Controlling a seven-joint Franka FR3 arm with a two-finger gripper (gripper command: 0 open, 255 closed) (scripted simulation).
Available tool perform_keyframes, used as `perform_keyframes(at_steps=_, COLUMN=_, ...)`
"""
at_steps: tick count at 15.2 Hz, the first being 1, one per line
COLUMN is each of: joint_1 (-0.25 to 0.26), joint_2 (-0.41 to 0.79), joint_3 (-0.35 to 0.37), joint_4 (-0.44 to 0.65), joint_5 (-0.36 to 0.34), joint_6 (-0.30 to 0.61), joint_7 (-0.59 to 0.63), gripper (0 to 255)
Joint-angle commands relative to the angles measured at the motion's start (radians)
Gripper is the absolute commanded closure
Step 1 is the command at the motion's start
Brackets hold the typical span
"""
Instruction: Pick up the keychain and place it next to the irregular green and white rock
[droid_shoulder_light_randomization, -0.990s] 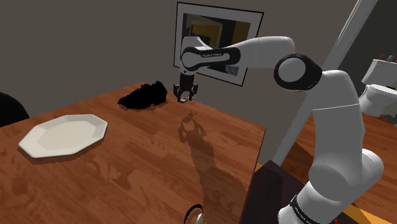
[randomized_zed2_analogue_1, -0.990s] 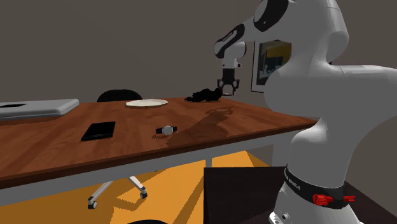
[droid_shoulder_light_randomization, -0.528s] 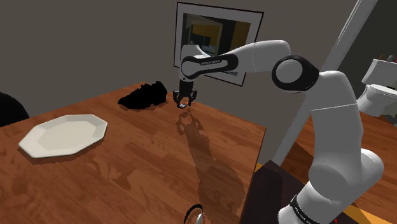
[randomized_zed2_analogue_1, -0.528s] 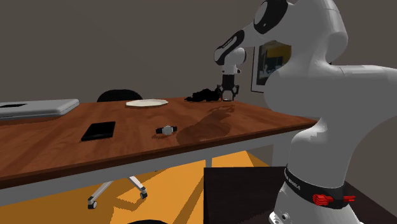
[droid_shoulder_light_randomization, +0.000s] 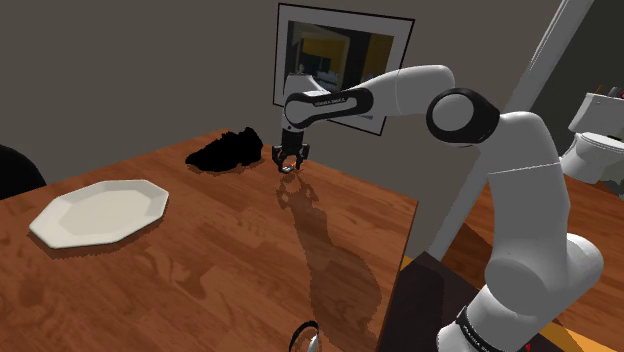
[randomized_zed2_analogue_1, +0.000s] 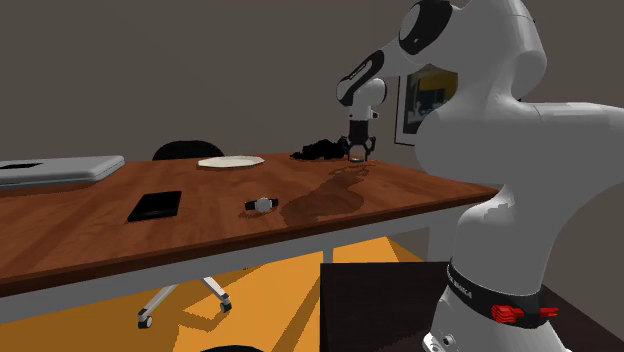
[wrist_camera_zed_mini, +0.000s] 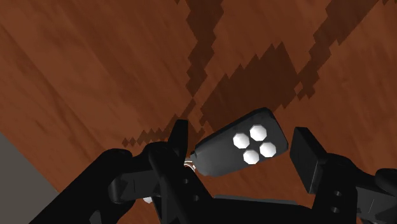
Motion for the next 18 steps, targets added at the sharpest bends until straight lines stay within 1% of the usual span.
perform_keyframes(at_steps=1, joint_1=0.000, joint_2=0.000, joint_3=0.000, joint_4=0.000, joint_5=0.000, joint_6=0.000, joint_7=0.000, gripper=255)
perform_keyframes(at_steps=2, joint_1=0.000, joint_2=0.000, joint_3=0.000, joint_4=0.000, joint_5=0.000, joint_6=0.000, joint_7=0.000, gripper=0)
perform_keyframes(at_steps=7, joint_1=0.000, joint_2=0.000, joint_3=0.000, joint_4=0.000, joint_5=0.000, joint_6=0.000, joint_7=0.000, gripper=0)
perform_keyframes(at_steps=11, joint_1=0.003, joint_2=-0.037, joint_3=0.013, joint_4=0.070, joint_5=0.019, joint_6=-0.103, joint_7=-0.014, gripper=0)
perform_keyframes(at_steps=18, joint_1=0.003, joint_2=-0.037, joint_3=0.012, joint_4=0.070, joint_5=0.019, joint_6=-0.103, joint_7=-0.014, gripper=0)
